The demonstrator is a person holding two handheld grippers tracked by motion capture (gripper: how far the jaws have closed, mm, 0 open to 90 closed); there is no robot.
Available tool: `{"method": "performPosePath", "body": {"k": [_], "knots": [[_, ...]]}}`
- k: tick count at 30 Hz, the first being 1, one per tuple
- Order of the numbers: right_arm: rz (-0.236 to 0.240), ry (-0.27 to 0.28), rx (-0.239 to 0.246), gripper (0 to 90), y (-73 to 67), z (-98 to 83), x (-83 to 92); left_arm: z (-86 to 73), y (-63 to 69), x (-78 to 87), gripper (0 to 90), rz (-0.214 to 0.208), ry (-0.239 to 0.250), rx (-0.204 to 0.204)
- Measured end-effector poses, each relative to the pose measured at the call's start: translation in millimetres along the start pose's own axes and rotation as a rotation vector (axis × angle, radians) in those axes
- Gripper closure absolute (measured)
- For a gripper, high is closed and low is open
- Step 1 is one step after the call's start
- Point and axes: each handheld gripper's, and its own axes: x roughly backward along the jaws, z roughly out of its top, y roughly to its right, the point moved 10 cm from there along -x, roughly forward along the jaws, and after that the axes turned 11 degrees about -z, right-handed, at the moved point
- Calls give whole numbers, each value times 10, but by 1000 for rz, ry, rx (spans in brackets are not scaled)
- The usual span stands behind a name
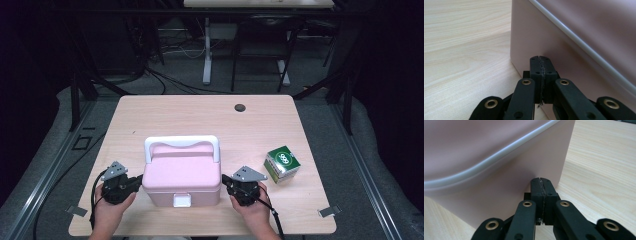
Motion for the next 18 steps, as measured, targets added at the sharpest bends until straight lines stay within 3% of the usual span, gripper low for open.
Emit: {"method": "performPosePath", "body": {"k": [4,18], "knots": [[43,-7,-61,900,4,-12,-3,-2,-2,1,899,-24,7,25],[59,-31,-111,900,45,-45,65,-4,80,-30,900,-37,-5,40]]}}
